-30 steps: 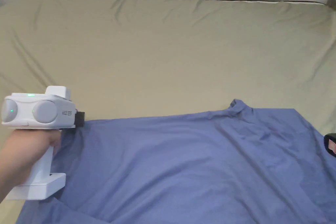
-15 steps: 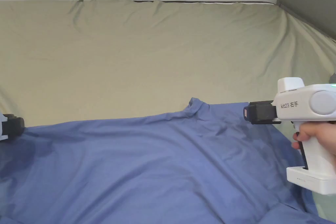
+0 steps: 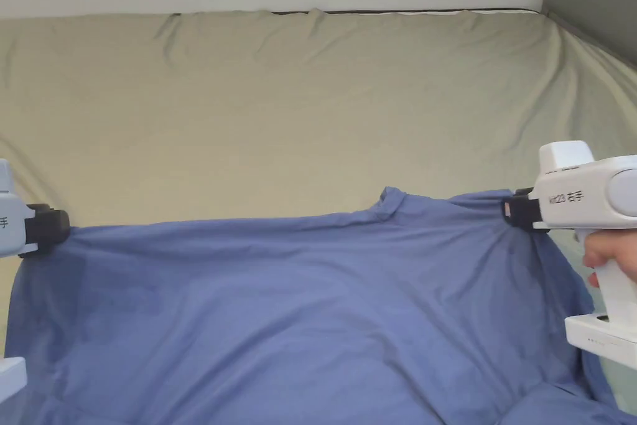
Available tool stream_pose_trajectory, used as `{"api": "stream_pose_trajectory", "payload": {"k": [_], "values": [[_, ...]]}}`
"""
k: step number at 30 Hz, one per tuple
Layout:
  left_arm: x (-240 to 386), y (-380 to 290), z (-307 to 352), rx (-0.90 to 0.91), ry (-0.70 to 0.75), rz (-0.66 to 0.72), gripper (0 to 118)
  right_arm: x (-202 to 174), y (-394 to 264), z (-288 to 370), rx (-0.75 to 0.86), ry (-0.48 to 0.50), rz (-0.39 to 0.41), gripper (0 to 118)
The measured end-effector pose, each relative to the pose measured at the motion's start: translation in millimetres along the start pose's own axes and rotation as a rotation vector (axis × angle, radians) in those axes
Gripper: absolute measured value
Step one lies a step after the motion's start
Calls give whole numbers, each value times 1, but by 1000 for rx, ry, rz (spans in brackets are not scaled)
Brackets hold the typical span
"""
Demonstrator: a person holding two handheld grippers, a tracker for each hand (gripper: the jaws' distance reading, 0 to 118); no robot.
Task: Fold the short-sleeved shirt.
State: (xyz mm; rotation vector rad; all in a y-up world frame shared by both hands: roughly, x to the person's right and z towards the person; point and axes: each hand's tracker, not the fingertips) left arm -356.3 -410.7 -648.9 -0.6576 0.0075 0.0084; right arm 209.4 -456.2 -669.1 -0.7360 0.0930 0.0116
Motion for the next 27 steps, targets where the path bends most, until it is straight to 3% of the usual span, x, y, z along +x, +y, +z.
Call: {"api": "stream_pose_trajectory", "payload": {"k": [16, 27], "values": [[1, 68, 85, 202, -70, 31, 2, 28, 65, 130, 234, -27, 33, 3], [-23, -27, 102, 19, -137, -53, 2, 25, -32, 169, 132, 19, 131, 3]]}}
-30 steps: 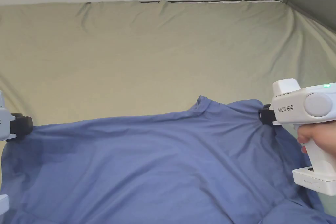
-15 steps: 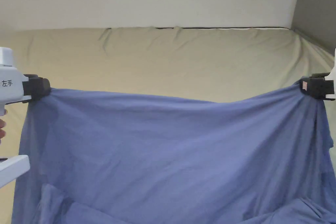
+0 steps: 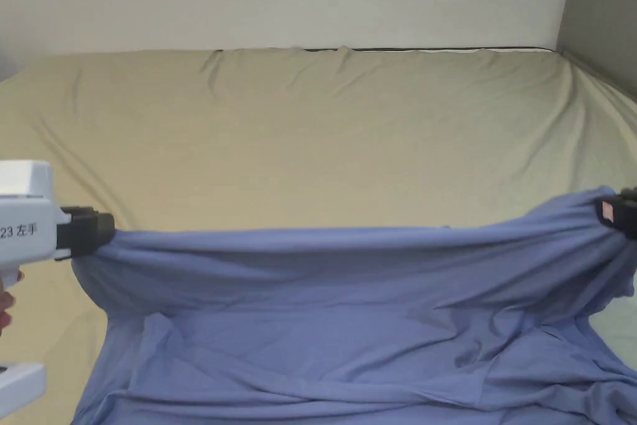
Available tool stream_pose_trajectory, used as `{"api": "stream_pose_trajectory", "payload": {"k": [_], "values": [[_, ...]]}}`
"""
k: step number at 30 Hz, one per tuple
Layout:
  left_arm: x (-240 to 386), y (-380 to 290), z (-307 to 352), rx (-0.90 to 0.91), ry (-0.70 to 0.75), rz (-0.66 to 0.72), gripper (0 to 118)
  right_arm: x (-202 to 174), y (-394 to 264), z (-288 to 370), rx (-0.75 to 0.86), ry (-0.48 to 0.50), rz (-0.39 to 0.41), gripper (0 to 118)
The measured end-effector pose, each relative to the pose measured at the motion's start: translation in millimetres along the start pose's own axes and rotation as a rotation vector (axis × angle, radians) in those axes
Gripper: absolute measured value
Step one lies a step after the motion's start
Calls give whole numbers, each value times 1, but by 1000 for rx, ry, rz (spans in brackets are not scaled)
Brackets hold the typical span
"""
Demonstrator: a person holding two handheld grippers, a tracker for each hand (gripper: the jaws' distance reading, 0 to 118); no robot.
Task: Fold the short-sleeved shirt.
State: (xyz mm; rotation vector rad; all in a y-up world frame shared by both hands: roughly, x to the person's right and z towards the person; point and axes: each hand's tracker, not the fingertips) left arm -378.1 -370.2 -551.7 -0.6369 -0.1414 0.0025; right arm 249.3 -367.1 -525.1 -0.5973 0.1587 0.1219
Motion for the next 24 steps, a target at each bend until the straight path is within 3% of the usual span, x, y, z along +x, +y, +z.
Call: {"api": "stream_pose_trajectory", "payload": {"k": [11, 18, 24], "values": [[6, -127, 35, -165, -40, 38, 2, -25, -119, 47, -115, 29, 19, 3], [3, -155, 27, -218, -41, 110, 2, -23, -163, 27, -194, -19, -60, 3], [0, -165, 19, -222, -13, 117, 2, -35, -179, 18, -218, -80, -10, 3]]}}
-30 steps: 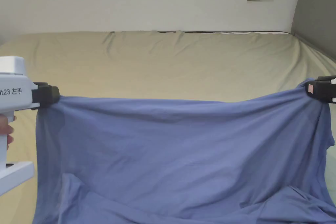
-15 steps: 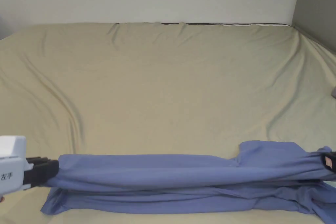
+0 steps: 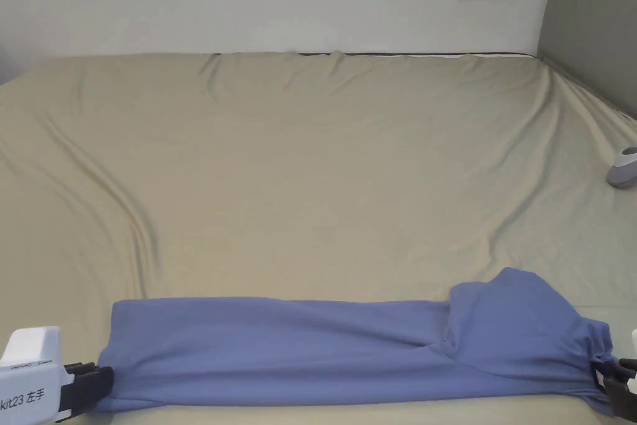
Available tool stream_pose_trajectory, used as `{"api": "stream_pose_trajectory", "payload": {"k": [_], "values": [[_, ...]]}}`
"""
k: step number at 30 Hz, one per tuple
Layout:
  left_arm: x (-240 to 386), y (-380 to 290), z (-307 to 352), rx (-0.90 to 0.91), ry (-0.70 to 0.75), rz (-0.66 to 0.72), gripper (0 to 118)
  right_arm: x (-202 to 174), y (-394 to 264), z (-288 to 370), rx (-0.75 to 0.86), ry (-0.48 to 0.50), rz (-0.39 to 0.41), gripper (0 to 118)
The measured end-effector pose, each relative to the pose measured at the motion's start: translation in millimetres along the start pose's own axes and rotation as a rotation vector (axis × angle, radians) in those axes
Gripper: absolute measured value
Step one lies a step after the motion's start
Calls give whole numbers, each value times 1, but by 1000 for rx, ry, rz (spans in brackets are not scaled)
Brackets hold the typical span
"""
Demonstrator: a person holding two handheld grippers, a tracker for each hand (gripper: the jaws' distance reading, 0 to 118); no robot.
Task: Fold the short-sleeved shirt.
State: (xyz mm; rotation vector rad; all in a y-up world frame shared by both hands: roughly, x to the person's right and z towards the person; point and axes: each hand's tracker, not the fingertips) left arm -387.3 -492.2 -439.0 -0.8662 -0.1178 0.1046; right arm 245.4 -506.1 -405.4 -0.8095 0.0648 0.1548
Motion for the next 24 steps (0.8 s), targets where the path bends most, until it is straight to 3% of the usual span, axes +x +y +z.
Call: {"api": "stream_pose_trajectory", "payload": {"k": [2, 4, 5, 7, 8, 9, 11, 12, 13, 14, 15, 16, 17, 18, 20, 24], "values": [[0, 2, 1, 17, 11, 26, 2, -5, 3, 3, 19, -36, 14, 3], [-1, 2, 7, 42, 1, 68, 8, 7, -2, -3, 38, -34, -22, 8], [-3, 2, 13, 59, 1, 94, 29, 10, -3, 2, 50, -40, -42, 30], [-10, 4, 30, 78, -19, 162, 87, 17, -5, 20, 60, -70, -125, 87], [-13, 4, 44, 120, -49, 184, 110, 23, -7, 31, 83, -56, -163, 110], [-16, 4, 58, 162, -75, 200, 112, 27, -8, 43, 118, -50, -193, 114], [-17, 6, 91, 244, -97, 192, 106, 26, -6, 74, 204, -66, -214, 113], [-14, 6, 105, 278, -90, 174, 97, 22, -5, 86, 234, -71, -209, 110], [-9, 3, 122, 327, -76, 147, 78, 16, -2, 99, 272, -55, -177, 102], [-6, 2, 130, 347, -54, 119, 44, 9, 1, 107, 289, -63, -150, 80], [0, 0, 137, 365, -32, 98, 18, -3, 6, 116, 306, -83, -126, 51], [5, -3, 144, 381, -5, 72, 0, -14, 10, 122, 329, -105, -102, 20], [8, -6, 147, 388, 0, 57, 0, -23, 16, 128, 391, -113, -64, 4], [9, -8, 147, 379, -14, 62, 0, -30, 16, 128, 341, -71, -113, 4], [7, -9, 141, 275, -110, 32, 0, -46, 26, 131, 335, 35, -101, 3], [-13, -8, 107, 208, -183, 41, 0, -73, 34, 133, 337, 80, -27, 3]]}}
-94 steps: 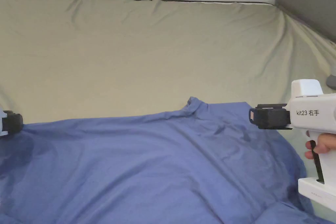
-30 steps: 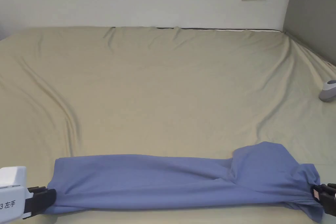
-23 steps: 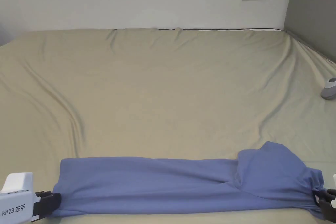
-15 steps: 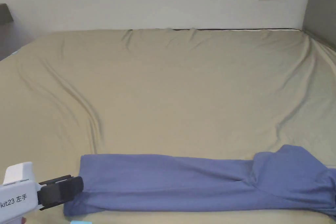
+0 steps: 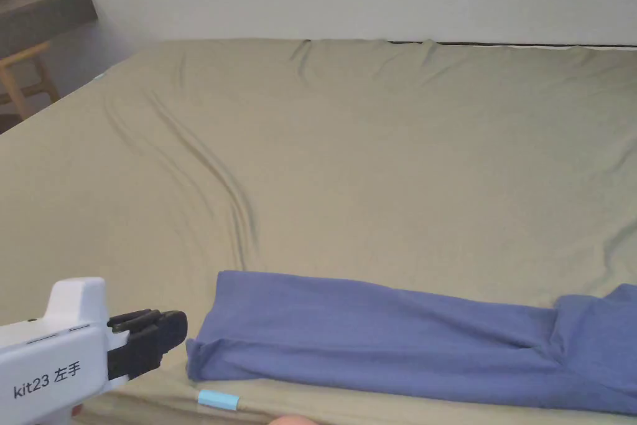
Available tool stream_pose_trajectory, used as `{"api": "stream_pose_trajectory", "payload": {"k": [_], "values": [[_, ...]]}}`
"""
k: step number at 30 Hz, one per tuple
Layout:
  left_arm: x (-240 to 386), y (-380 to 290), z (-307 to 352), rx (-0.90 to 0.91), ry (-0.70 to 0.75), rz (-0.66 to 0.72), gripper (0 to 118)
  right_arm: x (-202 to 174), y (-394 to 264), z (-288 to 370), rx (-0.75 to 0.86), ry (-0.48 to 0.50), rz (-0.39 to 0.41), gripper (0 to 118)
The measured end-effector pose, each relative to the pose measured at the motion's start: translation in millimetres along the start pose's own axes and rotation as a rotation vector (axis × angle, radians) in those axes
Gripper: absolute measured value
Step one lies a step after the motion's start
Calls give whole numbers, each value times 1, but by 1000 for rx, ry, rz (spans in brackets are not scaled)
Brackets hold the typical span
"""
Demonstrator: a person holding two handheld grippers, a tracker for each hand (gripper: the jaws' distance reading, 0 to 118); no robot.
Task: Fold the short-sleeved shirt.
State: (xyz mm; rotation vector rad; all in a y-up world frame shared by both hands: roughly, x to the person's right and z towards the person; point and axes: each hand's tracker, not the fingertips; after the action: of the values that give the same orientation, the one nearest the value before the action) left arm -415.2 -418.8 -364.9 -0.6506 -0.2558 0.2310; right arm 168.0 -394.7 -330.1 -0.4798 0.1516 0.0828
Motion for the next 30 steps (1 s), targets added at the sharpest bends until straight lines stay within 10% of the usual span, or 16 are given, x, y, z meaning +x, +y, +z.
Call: {"api": "stream_pose_trajectory", "payload": {"k": [1, 2, 7, 17, 21, 22, 23, 24, 30], "values": [[-19, 5, -12, -60, -118, 72, 4, -5, 2, -1, -3, 15, 9, 3], [-34, 7, -26, -114, -170, 171, 38, -9, 3, -1, -1, 24, 5, 3], [-85, 12, -86, -244, -231, 348, 118, -19, 6, -2, -6, 36, 11, 3], [-72, 31, -157, -224, -343, 413, 116, -24, -1, -9, -45, 25, -17, 3], [-24, 31, -163, -282, -306, 147, 110, -24, -4, -10, -57, 25, -9, 3], [-18, 32, -163, -300, -290, 109, 97, -23, -4, -12, -60, 24, -9, 3], [-13, 34, -162, -299, -264, 82, 30, -23, -5, -12, -60, 22, -10, 3], [-10, 37, -161, -283, -233, 66, 9, -22, -5, -12, -60, 20, -10, 3], [-5, 40, -156, -309, -166, 44, 9, -19, 3, -14, -35, 5, -4, 3]]}}
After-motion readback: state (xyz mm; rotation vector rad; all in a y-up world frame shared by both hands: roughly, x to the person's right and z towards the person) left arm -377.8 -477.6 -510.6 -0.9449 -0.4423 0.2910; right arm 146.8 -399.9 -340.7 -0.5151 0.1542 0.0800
